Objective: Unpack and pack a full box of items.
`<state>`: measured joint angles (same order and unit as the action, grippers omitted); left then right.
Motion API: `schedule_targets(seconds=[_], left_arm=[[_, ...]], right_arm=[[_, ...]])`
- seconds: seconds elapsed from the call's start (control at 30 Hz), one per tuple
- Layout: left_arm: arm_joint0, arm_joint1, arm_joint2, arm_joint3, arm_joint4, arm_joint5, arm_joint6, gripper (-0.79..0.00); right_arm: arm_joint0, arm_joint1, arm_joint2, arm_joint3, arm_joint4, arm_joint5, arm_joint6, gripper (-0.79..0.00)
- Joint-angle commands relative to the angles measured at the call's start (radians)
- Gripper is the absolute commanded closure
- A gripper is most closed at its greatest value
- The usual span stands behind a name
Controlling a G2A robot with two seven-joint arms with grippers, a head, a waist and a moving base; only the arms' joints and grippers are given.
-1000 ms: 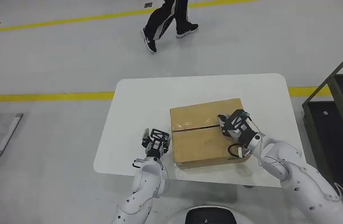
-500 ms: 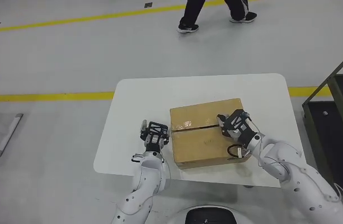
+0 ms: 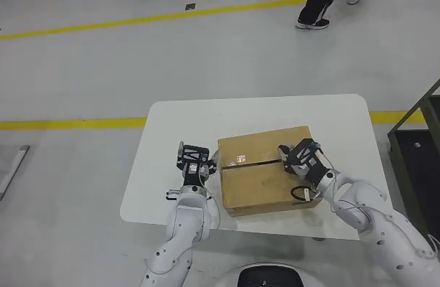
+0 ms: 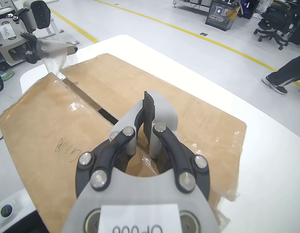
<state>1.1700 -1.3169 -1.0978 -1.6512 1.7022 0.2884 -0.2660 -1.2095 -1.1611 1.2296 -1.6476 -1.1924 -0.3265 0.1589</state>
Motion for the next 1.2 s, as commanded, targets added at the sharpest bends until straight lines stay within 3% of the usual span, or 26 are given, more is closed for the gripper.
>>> schedule_targets(seconds=[0.0,0.4,0.77,1.17], left_arm=[[-0.008,-0.003,0.006,-0.016,-0.006,-0.010,0.002,-0.785],[-0.077,-0.034,0.092,-0.036,-0.021,-0.097,-0.014,-0.785],[-0.204,-0.084,0.234,0.083,-0.020,-0.171,-0.053,-0.785],[-0.301,-0.153,0.382,0.168,-0.039,-0.206,-0.061,-0.785]], right_arm=[[0.002,0.000,-0.001,0.002,-0.001,-0.002,0.002,0.000],[0.010,0.002,0.096,-0.018,0.069,0.069,0.008,0.000],[-0.071,0.026,0.309,-0.058,0.094,0.088,0.013,0.000],[-0.177,0.037,0.449,-0.076,0.139,0.086,-0.007,0.000]])
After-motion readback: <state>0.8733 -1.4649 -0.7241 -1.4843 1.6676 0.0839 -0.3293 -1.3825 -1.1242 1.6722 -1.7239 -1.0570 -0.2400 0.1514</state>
